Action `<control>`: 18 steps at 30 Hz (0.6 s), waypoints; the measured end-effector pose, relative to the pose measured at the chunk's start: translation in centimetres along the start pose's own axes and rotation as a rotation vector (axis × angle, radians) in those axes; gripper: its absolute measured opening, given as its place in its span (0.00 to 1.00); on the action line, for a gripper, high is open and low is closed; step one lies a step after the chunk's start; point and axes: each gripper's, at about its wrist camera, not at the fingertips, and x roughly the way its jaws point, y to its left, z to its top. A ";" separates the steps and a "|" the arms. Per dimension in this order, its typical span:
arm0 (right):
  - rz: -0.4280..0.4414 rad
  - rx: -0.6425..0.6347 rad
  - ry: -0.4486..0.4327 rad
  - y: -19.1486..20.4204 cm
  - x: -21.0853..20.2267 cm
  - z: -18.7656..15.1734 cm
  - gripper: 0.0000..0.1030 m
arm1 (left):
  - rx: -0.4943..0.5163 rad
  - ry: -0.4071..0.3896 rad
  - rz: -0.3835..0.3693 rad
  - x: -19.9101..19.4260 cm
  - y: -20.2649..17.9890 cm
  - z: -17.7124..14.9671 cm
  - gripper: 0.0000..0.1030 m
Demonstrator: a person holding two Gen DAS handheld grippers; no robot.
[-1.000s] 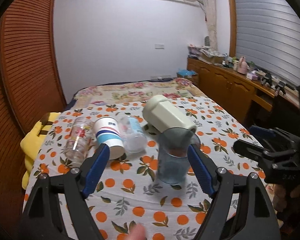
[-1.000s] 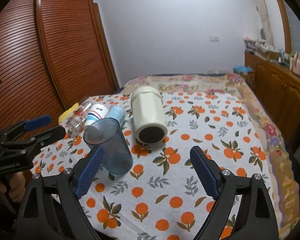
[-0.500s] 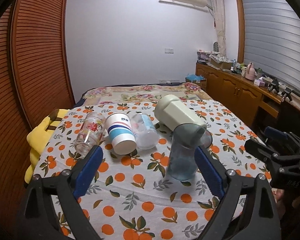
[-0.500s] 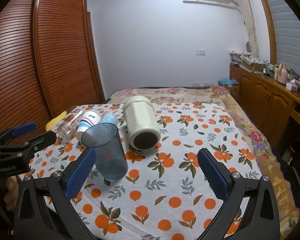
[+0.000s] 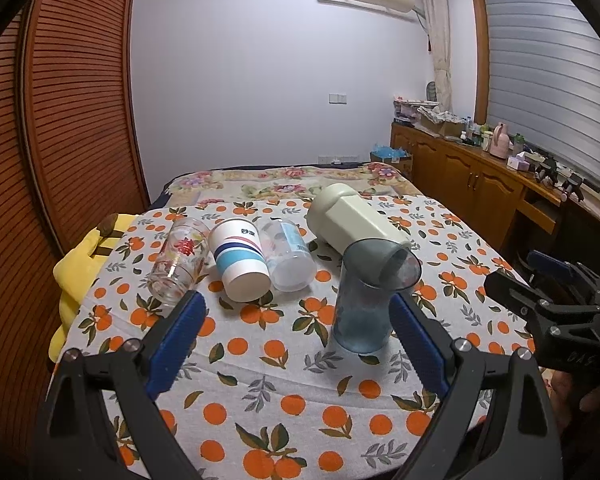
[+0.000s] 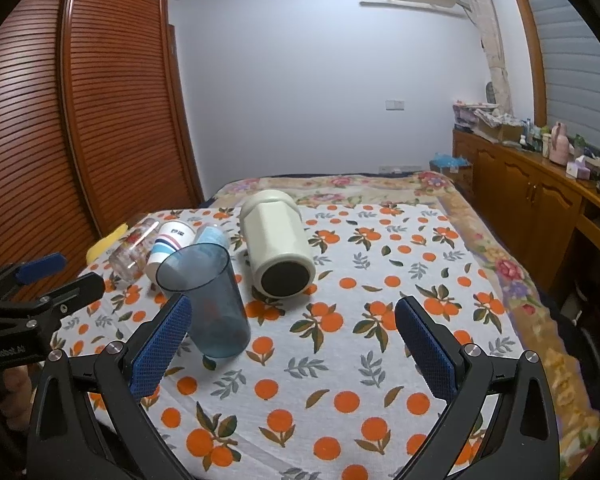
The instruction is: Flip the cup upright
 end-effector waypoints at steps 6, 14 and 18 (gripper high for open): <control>-0.006 -0.003 -0.006 0.0 -0.1 0.0 1.00 | -0.007 -0.009 0.001 -0.4 0.1 0.3 0.91; -0.008 -0.004 -0.008 0.0 -0.1 0.0 1.00 | -0.009 -0.006 -0.005 -0.4 0.1 0.3 0.91; -0.008 -0.002 -0.009 0.0 -0.1 0.0 1.00 | -0.011 -0.003 -0.004 -0.4 0.1 0.3 0.91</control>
